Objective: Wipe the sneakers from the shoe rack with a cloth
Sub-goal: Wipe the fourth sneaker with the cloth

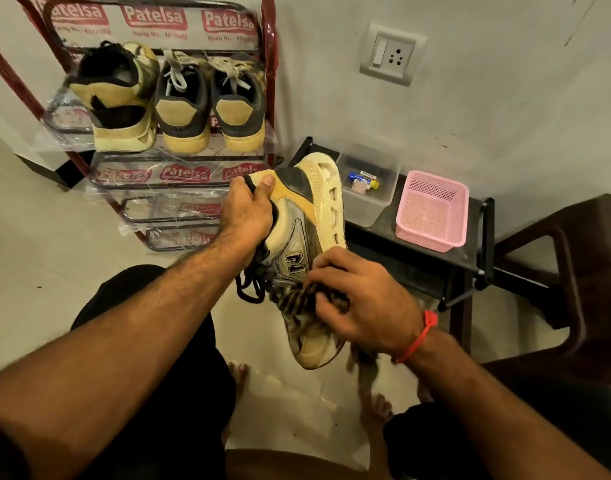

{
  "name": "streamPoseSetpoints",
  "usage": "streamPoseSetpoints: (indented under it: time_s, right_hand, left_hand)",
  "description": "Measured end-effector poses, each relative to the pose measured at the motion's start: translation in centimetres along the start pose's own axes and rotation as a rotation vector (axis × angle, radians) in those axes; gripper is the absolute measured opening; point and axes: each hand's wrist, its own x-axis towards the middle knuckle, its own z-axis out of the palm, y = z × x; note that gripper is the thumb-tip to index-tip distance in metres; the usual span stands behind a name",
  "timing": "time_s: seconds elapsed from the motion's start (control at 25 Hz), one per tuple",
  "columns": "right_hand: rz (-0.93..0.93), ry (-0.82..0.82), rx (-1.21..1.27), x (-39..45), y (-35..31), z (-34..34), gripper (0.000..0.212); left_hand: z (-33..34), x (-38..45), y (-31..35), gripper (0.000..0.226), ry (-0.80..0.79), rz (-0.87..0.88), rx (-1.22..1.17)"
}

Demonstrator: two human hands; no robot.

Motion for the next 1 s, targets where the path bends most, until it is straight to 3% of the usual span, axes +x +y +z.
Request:
streamPoseSetpoints:
  time_s: [0.12,0.32,0.44,0.68,0.84,1.0]
  right_hand:
    - [-0.026,0.126,-0.027,1.1,1.3,-0.4,0.026]
    - [0.035,0.391,-0.160,3.8,3.8,-1.4,0.021]
    - [0.144,0.461,-0.213,4.6,5.0,-1.9,0.019]
    - [0.203,0.272,-0.112,2.3,2.0,0.0,0.020]
    - [0.145,-0.015,-0.043,0.8,0.0,0.6,0.017]
    - [0.210,0.050,0.144,1.0,0.1,-0.6,0.025]
  left_hand:
    - [0.4,-0.4,-0.3,0.032,-0.073,0.010,-0.025]
    - [2.2,-3.0,-0.8,0.028,-0.277,0.297,0.099]
    - [3.0,-3.9,-0.5,0.022,-0.302,0.387,0.165]
    - [2.6,-2.5,-0.7,0.033,-0.173,0.234,0.123]
    - [1.2,-1.0,-0.5,0.032,-0.060,0.105,0.035]
    - [0.6,-0.6,0.1,0.026,-0.084,0.082,-0.103]
